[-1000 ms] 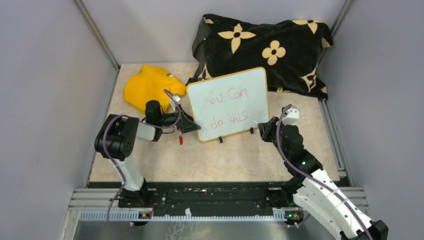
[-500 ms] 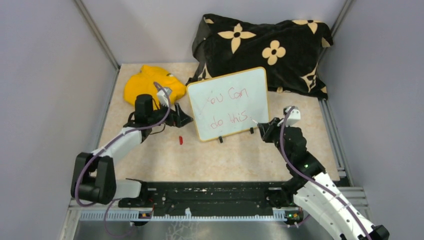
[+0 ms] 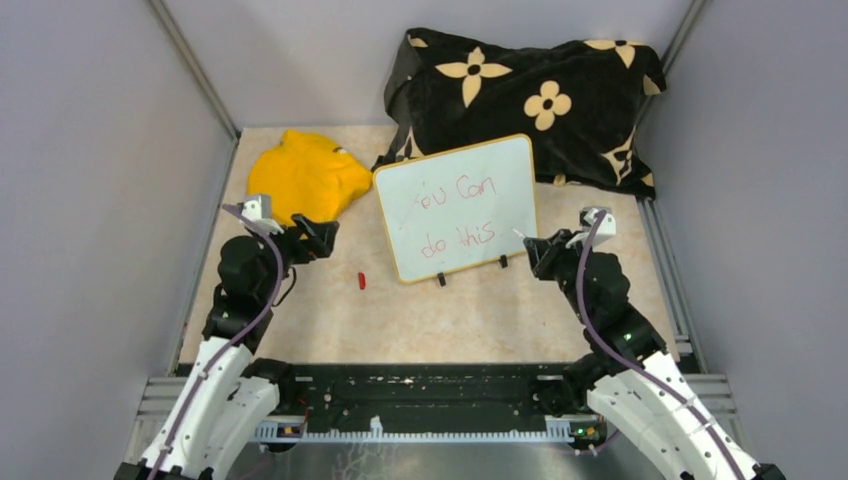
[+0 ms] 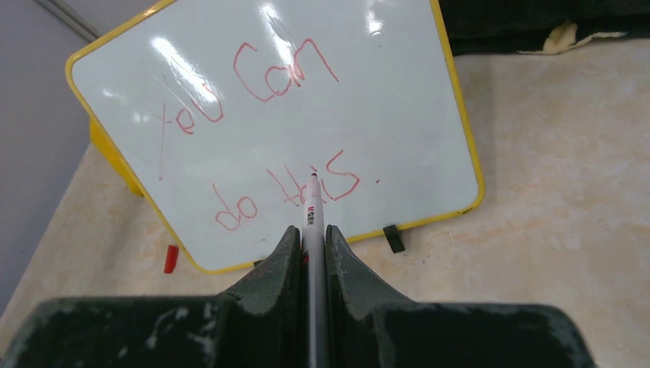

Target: Write a sentence on the whiteboard

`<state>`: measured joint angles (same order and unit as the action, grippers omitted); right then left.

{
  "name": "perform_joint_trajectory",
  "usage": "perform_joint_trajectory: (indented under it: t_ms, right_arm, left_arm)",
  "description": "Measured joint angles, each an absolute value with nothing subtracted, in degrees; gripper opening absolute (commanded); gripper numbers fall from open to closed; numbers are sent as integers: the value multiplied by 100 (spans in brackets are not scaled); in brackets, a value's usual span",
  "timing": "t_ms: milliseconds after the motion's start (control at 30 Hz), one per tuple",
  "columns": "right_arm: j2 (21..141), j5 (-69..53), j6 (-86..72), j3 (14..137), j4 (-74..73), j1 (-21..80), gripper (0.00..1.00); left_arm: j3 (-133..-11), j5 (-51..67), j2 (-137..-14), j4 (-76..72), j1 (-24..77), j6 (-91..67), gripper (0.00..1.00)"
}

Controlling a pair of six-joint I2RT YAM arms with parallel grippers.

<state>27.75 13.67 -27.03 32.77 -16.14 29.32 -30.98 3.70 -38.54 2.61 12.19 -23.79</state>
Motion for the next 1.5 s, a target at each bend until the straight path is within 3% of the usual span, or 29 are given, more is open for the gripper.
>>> perform_joint_trajectory:
  t_ms: [100,333,600,1033,1200,1500]
  right_arm:
    - [2775,1391,-2652,3437,-1702,2932,0]
    - [2764,1391,-2600,3494,-1918,2932,0]
    - [2285,1531,-2637,3148,-1885,2932,0]
    - [2222,1680,-2768,2689,-1422,2932,0]
    - [2351,1678,-2770,2689,-1278,2932,0]
    - [2574,1680,-2773,2687,-1267,2967,0]
  left_arm:
    - [-3098,311,-3680,108,1273,-2331,99]
    - [-3135,165,-4637,569,1636,-2246,99]
    - [-3107,-591,-4556,604,1761,-2668,99]
    - [-4027,-937,-6434,1520,1765,-3304,99]
    - [-4512,-945,-6901,1977,1765,-2884,99]
    - [-4519,-1039,-6851,2189,1765,-2672,99]
